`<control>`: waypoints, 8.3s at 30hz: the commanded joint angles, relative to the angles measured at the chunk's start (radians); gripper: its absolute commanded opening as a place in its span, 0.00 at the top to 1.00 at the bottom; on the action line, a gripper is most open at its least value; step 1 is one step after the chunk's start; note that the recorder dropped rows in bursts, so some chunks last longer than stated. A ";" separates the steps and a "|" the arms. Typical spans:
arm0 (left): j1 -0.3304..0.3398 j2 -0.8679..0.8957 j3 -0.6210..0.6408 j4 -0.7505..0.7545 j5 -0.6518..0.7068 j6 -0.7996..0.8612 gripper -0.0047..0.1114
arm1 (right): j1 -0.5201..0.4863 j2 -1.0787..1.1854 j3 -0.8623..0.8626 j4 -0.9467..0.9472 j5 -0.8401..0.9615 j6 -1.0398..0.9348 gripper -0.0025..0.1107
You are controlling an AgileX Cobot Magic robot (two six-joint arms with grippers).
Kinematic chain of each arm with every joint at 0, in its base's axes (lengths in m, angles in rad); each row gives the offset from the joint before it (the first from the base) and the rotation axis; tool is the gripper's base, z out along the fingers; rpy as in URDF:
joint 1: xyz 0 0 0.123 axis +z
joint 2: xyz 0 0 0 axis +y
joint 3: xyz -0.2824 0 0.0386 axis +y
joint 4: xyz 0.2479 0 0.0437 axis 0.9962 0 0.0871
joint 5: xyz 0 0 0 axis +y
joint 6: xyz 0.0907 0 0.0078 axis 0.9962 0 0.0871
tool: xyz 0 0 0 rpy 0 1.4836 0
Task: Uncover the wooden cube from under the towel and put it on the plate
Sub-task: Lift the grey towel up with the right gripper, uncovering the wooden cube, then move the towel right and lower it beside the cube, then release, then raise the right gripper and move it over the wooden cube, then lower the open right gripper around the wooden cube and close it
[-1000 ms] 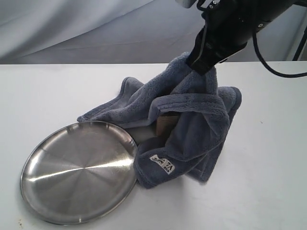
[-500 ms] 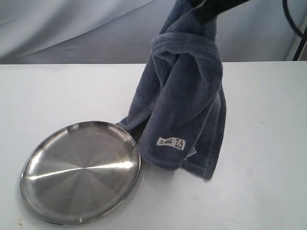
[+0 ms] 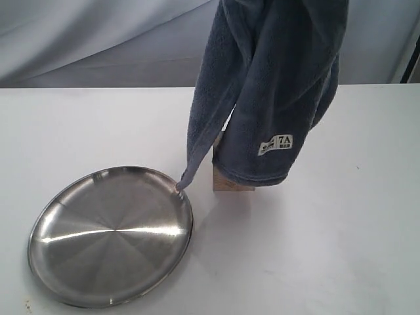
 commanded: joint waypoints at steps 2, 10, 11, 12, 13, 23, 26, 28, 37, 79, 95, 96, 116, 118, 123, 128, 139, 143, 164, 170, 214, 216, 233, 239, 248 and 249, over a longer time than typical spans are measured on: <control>0.001 -0.003 0.005 -0.005 -0.014 0.001 0.95 | -0.001 -0.067 -0.001 -0.096 -0.024 0.003 0.98; 0.001 -0.003 0.005 -0.005 -0.014 0.001 0.95 | -0.001 -0.167 -0.001 -0.138 0.290 0.003 0.98; 0.001 -0.003 0.005 -0.005 -0.014 0.001 0.95 | -0.001 -0.176 -0.001 -0.138 0.338 0.003 0.98; 0.001 -0.003 0.005 -0.005 -0.014 0.001 0.95 | -0.001 -0.181 -0.001 -0.134 0.397 0.003 0.98; 0.001 -0.003 0.005 -0.005 -0.014 0.001 0.95 | -0.001 -0.187 -0.001 -0.127 0.454 0.003 0.98; 0.001 -0.003 0.005 -0.005 -0.014 0.001 0.95 | -0.001 -0.187 0.062 -0.119 0.635 0.031 0.98; 0.001 -0.003 0.005 -0.005 -0.014 0.001 0.95 | -0.001 -0.187 0.119 -0.119 0.625 0.014 0.98; 0.001 -0.003 0.005 -0.005 -0.014 0.001 0.95 | -0.001 -0.187 0.139 -0.119 0.605 -0.029 0.98; 0.001 -0.003 0.005 -0.005 -0.014 0.001 0.95 | -0.001 -0.197 0.139 -0.260 0.626 0.151 0.98; 0.001 -0.003 0.005 -0.005 -0.014 0.001 0.95 | -0.001 -0.409 0.452 -0.060 0.451 0.163 0.98; 0.001 -0.003 0.005 -0.005 -0.014 0.001 0.95 | -0.001 -0.198 0.818 0.061 0.116 0.171 0.98; 0.001 -0.003 0.005 -0.005 -0.014 0.001 0.95 | -0.001 -0.166 0.818 0.061 0.124 0.171 0.98; 0.001 -0.003 0.005 -0.005 -0.014 0.001 0.95 | 0.001 0.325 0.818 0.218 -0.049 0.067 0.98; 0.001 -0.003 0.005 -0.005 -0.014 0.001 0.95 | 0.001 0.324 0.812 0.239 -0.055 0.049 0.98; 0.001 -0.003 0.005 -0.005 -0.014 0.001 0.95 | 0.001 0.321 0.812 0.344 -0.071 -0.006 0.83; 0.001 -0.003 0.005 -0.005 -0.014 0.001 0.95 | 0.001 0.321 0.812 0.364 -0.058 -0.028 0.49; 0.001 -0.003 0.005 -0.005 -0.014 0.001 0.95 | 0.001 0.309 0.812 0.376 -0.033 -0.028 0.10; 0.001 -0.003 0.005 -0.005 -0.014 0.001 0.95 | 0.001 0.247 0.800 0.376 0.017 -0.028 0.10; 0.001 -0.003 0.005 -0.005 -0.014 0.001 0.95 | 0.001 0.016 0.731 0.173 0.012 0.046 0.10; 0.001 -0.003 0.005 -0.005 -0.014 0.001 0.95 | 0.001 0.016 0.731 0.194 -0.135 0.046 0.17; 0.001 -0.003 0.005 -0.005 -0.014 0.001 0.95 | 0.199 0.300 0.731 0.261 -0.690 0.042 0.05; 0.001 -0.003 0.005 -0.005 -0.014 0.001 0.95 | 0.199 0.320 0.731 0.245 -0.716 0.036 0.05; 0.001 -0.003 0.005 -0.005 -0.014 0.001 0.95 | 0.199 0.384 0.718 0.345 -0.954 0.476 0.05; 0.001 -0.003 0.005 -0.005 -0.014 0.001 0.95 | 0.199 0.507 0.522 0.386 -0.838 0.476 0.05; 0.001 -0.003 0.005 -0.005 -0.014 0.001 0.95 | 0.199 0.589 0.463 0.467 -0.837 0.309 0.09; 0.001 -0.003 0.005 -0.005 -0.014 0.001 0.95 | 0.199 0.592 0.463 0.485 -0.837 0.283 0.10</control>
